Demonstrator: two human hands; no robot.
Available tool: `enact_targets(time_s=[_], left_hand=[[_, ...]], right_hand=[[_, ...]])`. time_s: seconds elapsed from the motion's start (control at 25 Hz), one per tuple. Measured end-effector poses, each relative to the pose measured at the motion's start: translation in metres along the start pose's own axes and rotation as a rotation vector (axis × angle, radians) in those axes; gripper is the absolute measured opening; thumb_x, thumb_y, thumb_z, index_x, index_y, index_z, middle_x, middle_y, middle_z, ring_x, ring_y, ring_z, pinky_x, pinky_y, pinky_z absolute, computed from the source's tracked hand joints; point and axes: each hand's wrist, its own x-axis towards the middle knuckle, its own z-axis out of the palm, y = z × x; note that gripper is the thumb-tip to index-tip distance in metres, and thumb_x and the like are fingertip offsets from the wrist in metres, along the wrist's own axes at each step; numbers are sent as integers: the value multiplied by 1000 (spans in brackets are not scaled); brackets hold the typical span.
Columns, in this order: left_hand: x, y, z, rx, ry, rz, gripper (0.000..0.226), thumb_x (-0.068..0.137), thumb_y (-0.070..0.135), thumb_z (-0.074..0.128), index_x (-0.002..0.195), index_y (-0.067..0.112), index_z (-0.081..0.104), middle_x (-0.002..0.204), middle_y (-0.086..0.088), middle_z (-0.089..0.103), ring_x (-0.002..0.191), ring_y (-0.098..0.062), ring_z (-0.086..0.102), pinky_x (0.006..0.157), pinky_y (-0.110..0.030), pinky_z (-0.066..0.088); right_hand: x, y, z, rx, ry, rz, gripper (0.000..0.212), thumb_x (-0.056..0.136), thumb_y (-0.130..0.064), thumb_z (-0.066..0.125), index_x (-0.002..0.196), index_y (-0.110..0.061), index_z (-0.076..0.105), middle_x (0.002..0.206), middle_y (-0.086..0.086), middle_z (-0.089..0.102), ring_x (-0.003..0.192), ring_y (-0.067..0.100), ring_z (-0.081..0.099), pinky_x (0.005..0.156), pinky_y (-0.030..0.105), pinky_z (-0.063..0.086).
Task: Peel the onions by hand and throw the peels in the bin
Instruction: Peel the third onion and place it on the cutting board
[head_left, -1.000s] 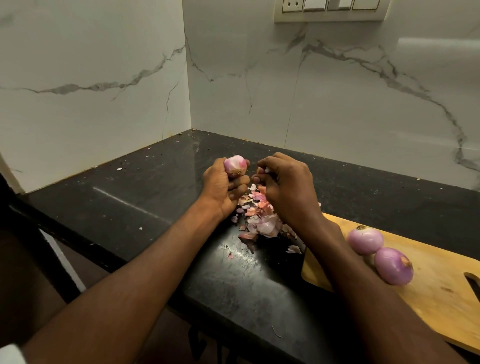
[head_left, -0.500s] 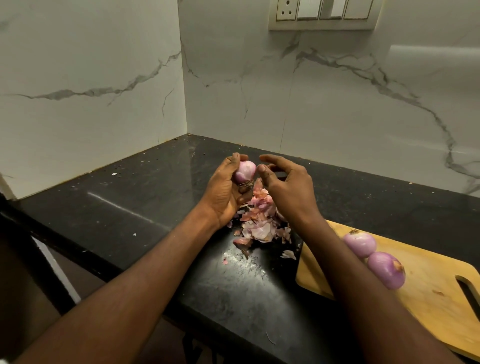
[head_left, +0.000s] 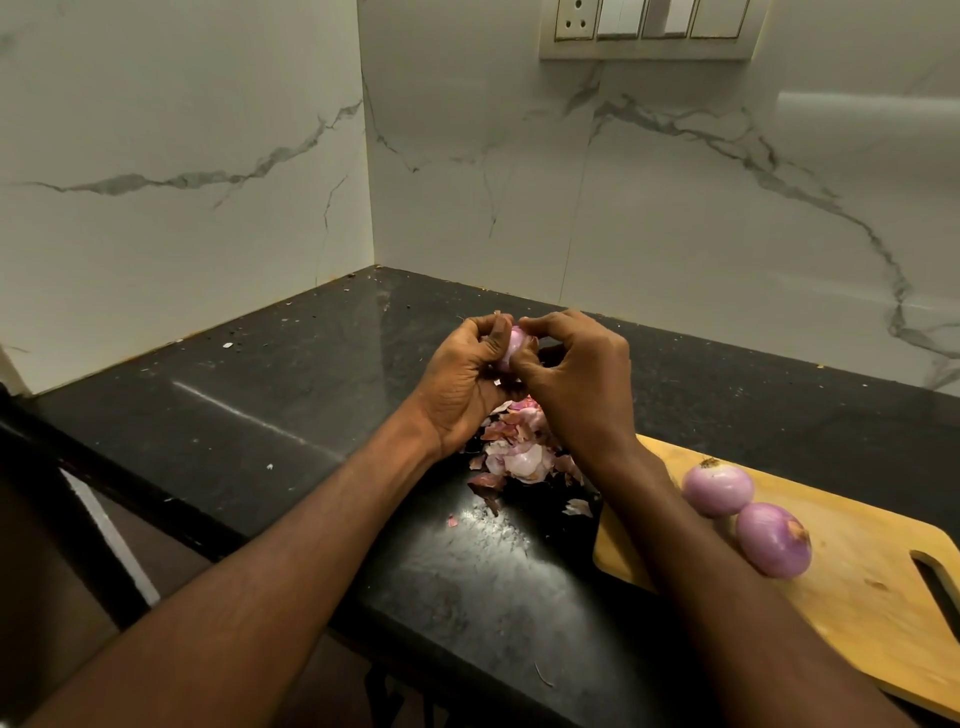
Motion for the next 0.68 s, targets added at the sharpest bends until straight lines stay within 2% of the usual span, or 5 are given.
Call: enact_targets(time_s=[0.32, 0.4, 0.48, 0.56, 0.68], left_hand=[[1, 0, 0, -22, -11, 6, 25, 106, 15, 50, 128, 3, 50, 122, -19, 63, 109, -29, 67, 91, -51, 61], [1, 0, -1, -37, 2, -3, 26, 107, 16, 49, 128, 3, 50, 128, -22, 60, 112, -32, 65, 97, -58, 56], [4, -1, -5, -57, 22, -12, 26, 108, 19, 48, 128, 3, 50, 138, -30, 52, 119, -39, 58, 110, -70, 41], [4, 0, -7, -79, 35, -17, 23, 108, 20, 48, 124, 5, 52, 142, -32, 47, 121, -41, 54, 114, -72, 34], [3, 0, -6, -84, 33, -19, 20, 108, 19, 47, 121, 6, 54, 135, -26, 53, 118, -38, 60, 102, -65, 49]], right_hand=[[1, 3, 4, -77, 29, -56, 16, 89, -11, 78, 103, -5, 77, 96, 7, 74, 83, 15, 67, 75, 34, 62], [1, 3, 3, -54, 29, -38, 18, 89, -12, 79, 106, -6, 78, 99, 6, 75, 85, 13, 69, 78, 31, 63], [2, 3, 1, 48, -9, 45, 24, 92, -19, 78, 114, -10, 77, 105, 2, 77, 91, 10, 71, 82, 29, 62], [2, 2, -1, 194, -42, 144, 30, 92, -23, 78, 120, -13, 76, 111, -1, 77, 97, 6, 73, 85, 24, 61], [0, 1, -2, 217, 1, 147, 28, 93, -18, 77, 119, -10, 77, 107, 3, 78, 93, 5, 73, 82, 20, 61]])
